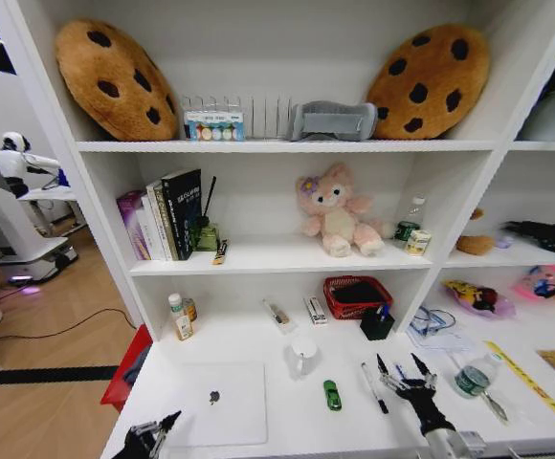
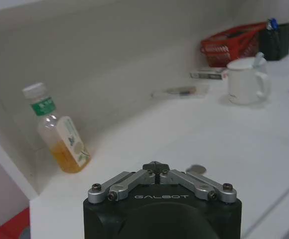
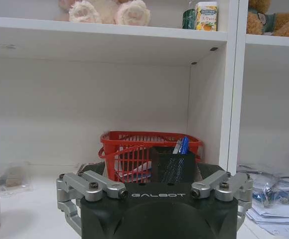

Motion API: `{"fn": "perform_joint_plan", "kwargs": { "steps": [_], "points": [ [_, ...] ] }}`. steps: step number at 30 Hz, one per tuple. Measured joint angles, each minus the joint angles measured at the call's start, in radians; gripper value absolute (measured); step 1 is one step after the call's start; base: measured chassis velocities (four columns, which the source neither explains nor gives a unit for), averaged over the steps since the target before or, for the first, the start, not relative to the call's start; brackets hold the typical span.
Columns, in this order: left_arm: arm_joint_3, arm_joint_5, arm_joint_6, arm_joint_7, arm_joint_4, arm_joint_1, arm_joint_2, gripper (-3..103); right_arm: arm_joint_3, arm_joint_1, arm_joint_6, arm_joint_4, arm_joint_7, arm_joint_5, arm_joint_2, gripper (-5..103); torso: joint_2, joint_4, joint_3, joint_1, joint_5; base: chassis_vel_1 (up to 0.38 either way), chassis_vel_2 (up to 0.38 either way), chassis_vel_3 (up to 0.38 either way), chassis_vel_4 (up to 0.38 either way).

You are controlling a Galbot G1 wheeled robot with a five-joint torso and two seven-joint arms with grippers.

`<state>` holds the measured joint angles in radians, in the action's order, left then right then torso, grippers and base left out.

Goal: Organize the objects on the table.

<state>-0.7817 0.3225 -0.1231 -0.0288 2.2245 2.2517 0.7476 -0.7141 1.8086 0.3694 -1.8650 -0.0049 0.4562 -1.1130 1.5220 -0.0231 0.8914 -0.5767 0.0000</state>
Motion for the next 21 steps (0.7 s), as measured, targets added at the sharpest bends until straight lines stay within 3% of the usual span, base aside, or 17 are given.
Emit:
{"fn": "perform_joint_plan", "kwargs": {
  "steps": [3, 4, 6, 8, 12, 13, 14, 17, 21],
  "points": [
    [-0.037, 0.061, -0.009, 0.01, 0.026, -0.024, 0.078, -3, -0.001, 0.006, 0.001, -0.004, 0.0, 0.0, 0.002, 100, 0.0, 0.0001, 0.0, 0.0, 0.0003, 0.0, 0.0, 0.0, 0.0],
    [-0.067, 0.106, -0.015, 0.018, 0.043, -0.038, 0.13, 7, -0.002, 0.012, 0.002, -0.01, -0.001, 0.0, 0.001, 100, 0.0, 0.0001, 0.0, 0.0, 0.0003, 0.0, 0.0, 0.0, 0.0],
    [-0.091, 0.137, -0.018, 0.023, 0.055, -0.049, 0.166, 7, -0.003, 0.017, 0.002, -0.017, -0.001, 0.0, 0.0, 100, 0.0, 0.0002, 0.0, 0.0, 0.0001, 0.0, 0.0, 0.0, 0.0],
    [-0.169, 0.223, -0.02, 0.031, 0.077, -0.074, 0.243, 18, -0.01, 0.035, 0.003, -0.046, -0.001, -0.003, -0.007, 100, 0.0, 0.0002, 0.0, 0.0, 0.0002, 0.0, 0.0, 0.0, 0.0],
    [-0.261, 0.321, -0.02, 0.033, 0.094, -0.083, 0.295, 29, -0.024, 0.07, 0.003, -0.099, 0.0, 0.0, -0.022, 100, 0.0, 0.0001, 0.0, 0.0, 0.0002, 0.0, 0.0, 0.0, 0.0],
    [-0.316, 0.365, -0.021, 0.034, 0.096, -0.087, 0.318, 40, -0.031, 0.094, 0.005, -0.126, 0.0, 0.001, -0.028, 100, 0.0, 0.0001, 0.0, 0.0, 0.0, 0.0, 0.0, 0.0, 0.0],
    [-0.316, 0.365, -0.021, 0.034, 0.096, -0.087, 0.318, 40, -0.031, 0.094, 0.005, -0.126, 0.0, 0.001, -0.028, 100, 0.0, 0.0001, 0.0, 0.0, 0.0, 0.0, 0.0, 0.0, 0.0],
    [-0.408, 0.438, -0.039, 0.036, 0.081, -0.09, 0.359, 56, -0.037, 0.128, 0.014, -0.156, -0.001, -0.013, -0.034, 100, 0.0, 0.0, 0.0, 0.0, -0.0001, 0.0, 0.0, 0.0, 0.0],
    [-0.441, 0.464, -0.056, 0.035, 0.072, -0.077, 0.376, 67, -0.031, 0.136, 0.014, -0.168, -0.001, -0.023, -0.043, 100, 0.0, 0.0003, 0.0, 0.0, 0.0, 0.0, 0.0, 0.0, 0.0]
  ]
}}
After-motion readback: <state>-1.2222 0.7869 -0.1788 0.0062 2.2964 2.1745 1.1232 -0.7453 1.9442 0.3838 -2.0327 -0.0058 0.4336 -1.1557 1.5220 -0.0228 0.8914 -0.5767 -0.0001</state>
